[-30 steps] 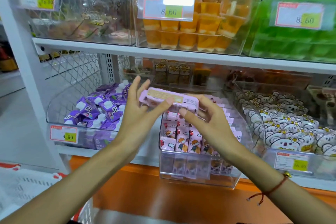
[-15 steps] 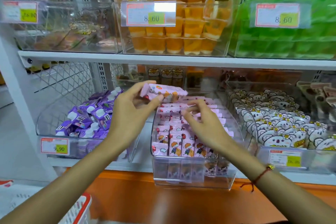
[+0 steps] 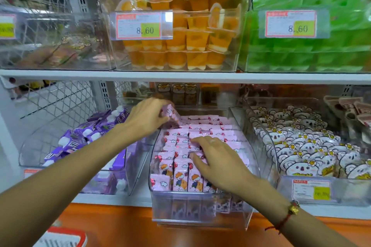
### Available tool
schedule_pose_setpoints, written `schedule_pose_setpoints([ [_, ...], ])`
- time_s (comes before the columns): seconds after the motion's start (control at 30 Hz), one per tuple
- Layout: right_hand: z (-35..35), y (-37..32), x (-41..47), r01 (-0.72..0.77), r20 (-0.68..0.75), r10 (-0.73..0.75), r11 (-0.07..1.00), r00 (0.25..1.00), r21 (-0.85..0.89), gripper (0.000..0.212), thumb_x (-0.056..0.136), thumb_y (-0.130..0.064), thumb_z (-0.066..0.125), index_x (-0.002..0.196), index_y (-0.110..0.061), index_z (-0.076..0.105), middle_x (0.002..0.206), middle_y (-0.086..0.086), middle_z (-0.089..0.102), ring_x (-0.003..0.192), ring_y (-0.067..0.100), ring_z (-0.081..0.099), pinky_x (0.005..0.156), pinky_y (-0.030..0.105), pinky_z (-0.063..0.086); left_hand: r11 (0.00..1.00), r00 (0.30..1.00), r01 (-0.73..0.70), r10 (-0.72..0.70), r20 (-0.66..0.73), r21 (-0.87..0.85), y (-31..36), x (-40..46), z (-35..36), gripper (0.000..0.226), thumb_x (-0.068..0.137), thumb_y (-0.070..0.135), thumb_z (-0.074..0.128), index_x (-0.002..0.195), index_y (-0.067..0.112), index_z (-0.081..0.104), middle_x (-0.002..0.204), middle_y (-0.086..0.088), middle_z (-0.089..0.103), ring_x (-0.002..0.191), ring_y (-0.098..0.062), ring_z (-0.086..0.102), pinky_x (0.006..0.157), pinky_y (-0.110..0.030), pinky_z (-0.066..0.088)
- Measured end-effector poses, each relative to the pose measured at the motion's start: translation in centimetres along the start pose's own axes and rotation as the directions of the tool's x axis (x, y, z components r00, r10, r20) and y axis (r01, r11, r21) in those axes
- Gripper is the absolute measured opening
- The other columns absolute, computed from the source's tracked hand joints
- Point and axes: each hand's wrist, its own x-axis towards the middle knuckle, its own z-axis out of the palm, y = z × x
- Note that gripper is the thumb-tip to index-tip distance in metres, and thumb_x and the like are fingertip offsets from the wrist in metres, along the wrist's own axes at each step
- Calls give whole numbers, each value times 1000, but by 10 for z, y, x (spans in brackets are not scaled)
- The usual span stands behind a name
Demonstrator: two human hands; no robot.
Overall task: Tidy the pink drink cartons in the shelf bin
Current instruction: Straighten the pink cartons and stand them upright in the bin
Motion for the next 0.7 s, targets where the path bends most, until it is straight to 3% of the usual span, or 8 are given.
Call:
schedule_pose_setpoints([
  [0.1, 0, 1, -1, 10, -4, -10, 1000, 1000, 11, 43, 100, -41, 37, 139, -22, 40, 132, 0, 52, 119, 18, 46, 95, 28, 35, 996, 998, -11, 6, 61, 88, 5, 18, 3, 41, 91, 26, 63, 130, 23, 53, 102, -14, 66, 93, -34, 63, 74, -37, 52],
  [0.23, -1, 1, -3, 20, -2, -20, 998, 1000, 51, 42, 100, -42, 37, 139, -24, 40, 133, -3, 51, 120, 16, 45, 97, 29, 35, 998, 997, -35, 30, 77, 56, 5, 29, -2, 49, 92, 30, 61, 135, 17, 42, 121, -16, 57, 105, -34, 59, 86, -44, 51],
  [0.37, -1, 3, 6, -2, 1, 2, 998, 1000, 65, 39, 99, -38, 42, 134, -22, 46, 129, 0, 54, 118, 17, 45, 93, 29, 36, 998, 997, -54, 55, 55, -19, 0, 13, -12, 38, 88, 31, 66, 121, 16, 56, 108, -10, 66, 94, -30, 64, 77, -35, 50],
  [0.53, 3, 8, 69, -129, 15, 128, 985, 992, 111, 32, 98, -22, 43, 126, -14, 55, 123, 10, 61, 109, 29, 56, 87, 35, 47, 977, 968, -54, 1, -251, -205, -8, -31, -1, 37, 84, 29, 71, 120, 21, 60, 98, 5, 57, 80, -8, 54, 67, -23, 36],
  [0.63, 13, 14, 108, -158, 118, 148, 984, 982, 83, 32, 96, -16, 42, 124, -12, 57, 120, 14, 62, 101, 28, 58, 88, 38, 49, 893, 899, -105, -103, -426, -438, -7, -49, 0, 34, 83, 19, 72, 114, 28, 61, 105, 12, 53, 86, 7, 55, 70, -7, 42],
  [0.7, 24, 15, 126, -138, 213, 129, 990, 969, 33, 33, 98, -22, 39, 126, -17, 55, 127, 14, 56, 113, 29, 52, 97, 40, 44, 843, 861, -127, -167, -480, -522, -11, -54, -4, 34, 83, 14, 72, 111, 28, 61, 107, 12, 53, 91, 10, 56, 76, -14, 49],
])
